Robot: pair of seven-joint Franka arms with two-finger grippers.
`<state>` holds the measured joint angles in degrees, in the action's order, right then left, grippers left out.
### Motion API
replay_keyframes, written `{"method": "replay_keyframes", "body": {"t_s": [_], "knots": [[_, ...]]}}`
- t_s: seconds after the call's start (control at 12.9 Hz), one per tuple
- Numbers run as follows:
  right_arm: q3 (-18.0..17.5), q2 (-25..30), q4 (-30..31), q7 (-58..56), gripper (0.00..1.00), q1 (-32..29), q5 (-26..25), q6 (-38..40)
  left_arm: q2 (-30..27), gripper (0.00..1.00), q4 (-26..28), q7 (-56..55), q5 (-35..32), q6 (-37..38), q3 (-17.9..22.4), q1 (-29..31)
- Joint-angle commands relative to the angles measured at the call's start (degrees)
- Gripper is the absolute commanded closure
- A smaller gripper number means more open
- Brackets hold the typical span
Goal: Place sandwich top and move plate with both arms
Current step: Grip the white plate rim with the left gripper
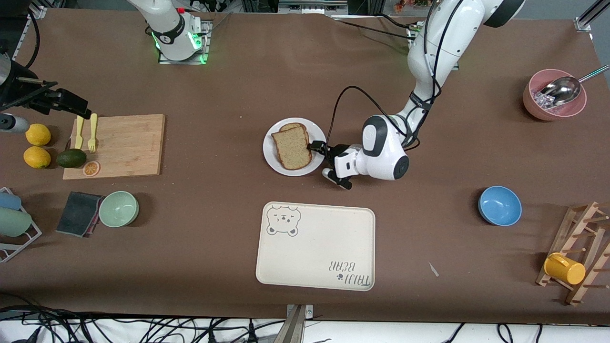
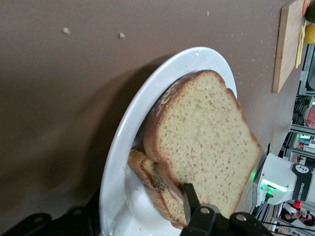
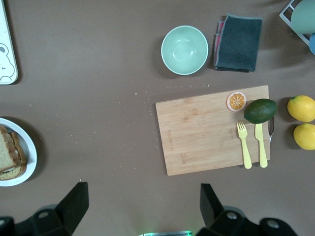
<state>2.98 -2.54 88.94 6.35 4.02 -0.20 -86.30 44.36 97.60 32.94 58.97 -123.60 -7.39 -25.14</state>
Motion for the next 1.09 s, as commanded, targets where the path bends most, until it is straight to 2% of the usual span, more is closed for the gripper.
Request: {"method": "replay_keyframes", "body": {"t_s": [0.0, 0.08, 0.16, 0.31, 0.39, 0.54, 1.01], "knots": [[0.2, -0.4, -1.3, -3.5, 0.0, 0.1, 0.5, 0.2, 0.0, 0.56, 0.4, 5.1, 1.5, -0.1, 0.4, 0.2], [0.2, -0.4, -1.3, -3.9, 0.0, 0.1, 0.4, 0.3, 0.0, 0.63, 0.4, 5.1, 1.5, -0.1, 0.4, 0.2], [0.3, -0.4, -1.3, -4.0, 0.0, 0.1, 0.3, 0.2, 0.0, 0.64, 0.4, 5.1, 1.5, -0.1, 0.4, 0.2], [0.2, -0.5, -1.3, -4.0, 0.0, 0.2, 0.3, -0.4, 0.4, 0.73, 0.4, 4.8, 1.5, -0.1, 0.4, 0.2], [0.1, -0.5, -1.3, -3.9, 0.0, 0.3, 0.3, -0.4, 0.7, 0.87, 0.3, 4.8, 1.5, 0.0, 0.4, 0.3], [-0.2, -0.5, -1.3, -3.9, 0.0, 0.4, 0.1, -1.0, 0.9, 1.0, 0.3, 4.9, 1.5, 0.0, 0.4, 0.5], [-0.5, -0.5, -1.3, -4.0, 0.0, 0.5, -0.9, -1.6, 1.4, 1.0, -0.9, 4.8, 2.4, 2.4, 0.4, 2.8]]}}
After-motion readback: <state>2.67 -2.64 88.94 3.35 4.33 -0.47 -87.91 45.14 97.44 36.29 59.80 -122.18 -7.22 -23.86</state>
